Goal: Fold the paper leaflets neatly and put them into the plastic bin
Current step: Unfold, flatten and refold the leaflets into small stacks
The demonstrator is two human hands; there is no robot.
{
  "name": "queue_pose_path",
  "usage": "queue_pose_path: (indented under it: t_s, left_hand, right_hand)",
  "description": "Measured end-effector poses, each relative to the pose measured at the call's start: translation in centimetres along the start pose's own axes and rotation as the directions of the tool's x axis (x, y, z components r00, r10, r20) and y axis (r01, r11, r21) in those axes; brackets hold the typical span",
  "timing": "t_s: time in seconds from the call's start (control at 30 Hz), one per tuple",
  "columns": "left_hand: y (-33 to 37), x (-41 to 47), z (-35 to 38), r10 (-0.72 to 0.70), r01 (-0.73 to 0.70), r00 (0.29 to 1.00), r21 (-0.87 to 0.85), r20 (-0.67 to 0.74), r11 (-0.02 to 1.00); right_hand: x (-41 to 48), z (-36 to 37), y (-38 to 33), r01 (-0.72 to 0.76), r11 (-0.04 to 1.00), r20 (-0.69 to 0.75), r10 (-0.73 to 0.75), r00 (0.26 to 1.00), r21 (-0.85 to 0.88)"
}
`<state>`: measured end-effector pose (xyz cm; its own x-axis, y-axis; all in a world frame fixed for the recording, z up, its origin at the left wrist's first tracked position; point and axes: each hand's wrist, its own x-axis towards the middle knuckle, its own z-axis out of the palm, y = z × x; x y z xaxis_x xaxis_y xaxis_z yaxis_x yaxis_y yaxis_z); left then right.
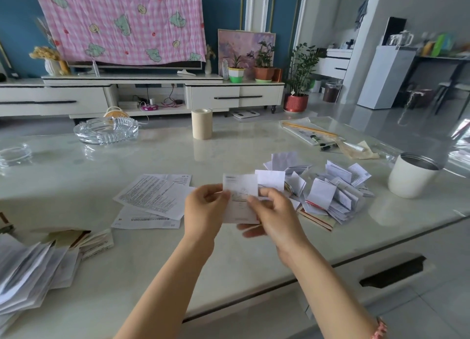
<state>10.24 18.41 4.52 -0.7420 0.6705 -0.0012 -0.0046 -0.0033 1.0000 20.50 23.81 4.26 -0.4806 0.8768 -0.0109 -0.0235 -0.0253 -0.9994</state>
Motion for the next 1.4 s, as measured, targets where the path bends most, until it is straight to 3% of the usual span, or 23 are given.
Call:
queue_pose_path:
  t_s: [0.07, 0.17, 0.27, 0.4, 0.47, 0.53, 0.6, 0.7, 0.77, 0.83, 0.9, 0.97, 1.23, 1.4]
  left_hand:
    - [-0.5, 0.3, 0.0, -0.065, 0.064, 0.996, -0.024, -0.064, 0.998]
    - [-1.2, 0.8, 0.4, -0.132, 0.13, 0.99, -0.043, -0.05, 0.991]
    - [-1.4, 0.9, 0.8, -0.136, 0.134, 0.99, -0.068, -0.022, 0.989]
    - [-1.6, 1.5, 1.6, -0.025, 0.025, 0.995, 0.002, -0.092, 1.0]
    - [-2.0, 1.8, 2.0, -0.044, 0.044, 0.995, 0.002, -0.094, 0.999]
    - [-2.4, 1.9, 2.5, -0.06, 0.062, 0.994, 0.022, -0.086, 0.998]
    - [-2.7, 2.0, 2.9, -0.036, 0.044, 0.995, 0.096, -0.09, 0.994]
    - [-3.1, 2.5, 2.8, 0.115, -0.068, 0.988, 0.372, -0.107, 0.926]
    - [-3.6, 3.3, 1.7, 0.241, -0.14, 0.967, 0.618, -0.082, 0.774]
    - [-4.5, 4.4, 0.1, 0.259, -0.124, 0.965, 0.796, -0.042, 0.592]
    - [-5.6, 5.4, -1.7, 0.159, -0.024, 0.986, 0.905, -0.048, 0.424]
    - [-6.4, 6.0, -3.3, 0.076, 0.059, 0.993, 0.931, -0.093, 0.359]
    - [-5.6, 6.6, -5.0, 0.227, 0.016, 0.969, 0.938, -0.1, 0.347]
    - [-3.8, 5.4, -4.9, 0.345, -0.056, 0.905, 0.733, -0.25, 0.678]
  right_hand:
    - [-0.2, 0.1, 0.3, -0.098, 0.993, 0.052, 0.101, 0.994, -0.059]
    - [0.4, -0.4, 0.9, -0.103, 0.977, 0.051, 0.115, 0.992, -0.187]
    - [2.4, -2.2, 1.0, -0.076, 0.982, -0.141, 0.052, 0.989, -0.175]
    - [6.1, -5.2, -0.4, 0.019, 0.999, -0.356, -0.001, 0.934, 0.048]
    - [7.7, -5.7, -0.3, 0.041, 0.996, -0.376, -0.069, 0.924, -0.082]
    - [8.4, -5.7, 0.7, 0.008, 0.894, -0.328, -0.172, 0.929, -0.448]
    - [8.0, -5.3, 2.0, -0.033, 0.686, -0.24, -0.208, 0.948, -0.727]
    - [7.2, -4.8, 3.2, -0.077, 0.429, -0.174, -0.192, 0.966, -0.9]
    - [6.8, -4.6, 3.3, -0.096, 0.384, -0.182, -0.195, 0.964, -0.918]
    - [6.6, -4.5, 3.0, -0.091, 0.404, -0.196, -0.226, 0.954, -0.91]
    - [6.4, -4.3, 2.6, -0.063, 0.437, -0.201, -0.277, 0.94, -0.897]
    - [6.0, -4.1, 2.1, -0.027, 0.484, -0.208, -0.323, 0.923, -0.875]
    - [4.0, -1.6, 0.8, 0.201, 0.617, -0.172, -0.49, 0.855, -0.761]
    - [2.8, 0.4, 1.1, 0.252, 0.752, -0.066, -0.364, 0.929, -0.609]
